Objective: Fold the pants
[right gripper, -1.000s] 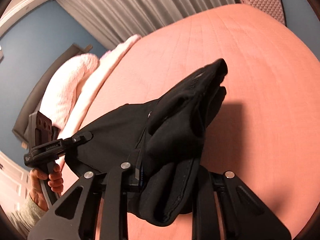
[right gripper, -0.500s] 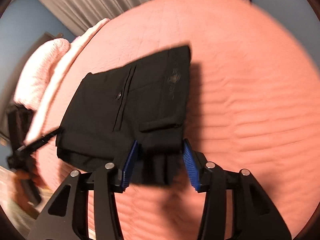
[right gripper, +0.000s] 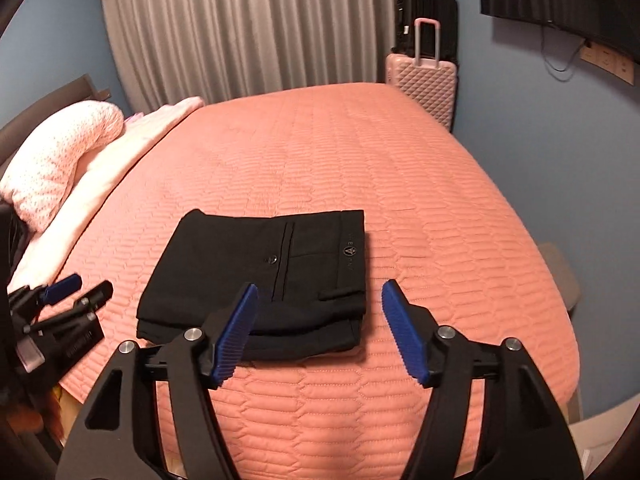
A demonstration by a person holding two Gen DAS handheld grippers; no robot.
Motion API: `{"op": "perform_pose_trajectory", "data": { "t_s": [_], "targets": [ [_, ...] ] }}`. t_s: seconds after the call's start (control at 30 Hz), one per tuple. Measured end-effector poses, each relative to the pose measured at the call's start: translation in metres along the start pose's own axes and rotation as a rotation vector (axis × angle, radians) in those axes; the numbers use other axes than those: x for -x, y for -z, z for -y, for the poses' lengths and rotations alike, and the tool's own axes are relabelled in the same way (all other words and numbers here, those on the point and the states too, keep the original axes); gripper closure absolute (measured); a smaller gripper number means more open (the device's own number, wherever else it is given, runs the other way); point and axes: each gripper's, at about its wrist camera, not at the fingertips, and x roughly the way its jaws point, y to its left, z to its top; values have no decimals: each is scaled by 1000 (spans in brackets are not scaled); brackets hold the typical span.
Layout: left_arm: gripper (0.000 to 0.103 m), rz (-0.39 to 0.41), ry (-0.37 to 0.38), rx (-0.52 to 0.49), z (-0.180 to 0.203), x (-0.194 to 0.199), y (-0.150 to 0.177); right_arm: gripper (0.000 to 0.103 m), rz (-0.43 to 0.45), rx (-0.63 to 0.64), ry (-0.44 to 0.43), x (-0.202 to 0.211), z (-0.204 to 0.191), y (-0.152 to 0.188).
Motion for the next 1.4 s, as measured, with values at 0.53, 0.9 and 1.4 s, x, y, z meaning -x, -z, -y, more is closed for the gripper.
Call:
{"op": "perform_pose_trajectory", "data": {
  "t_s": [0.53,0.9,1.4],
  "targets": [
    [46,6,22,36,10,27,14,39,32,32,14,30,-14,13],
    [46,-22,24,50,8,17,19,27,35,53,31,26,-23,12],
    [30,-32,-4,60,1,11,20,27,11,62,23,15,-29,16]
  ]
}}
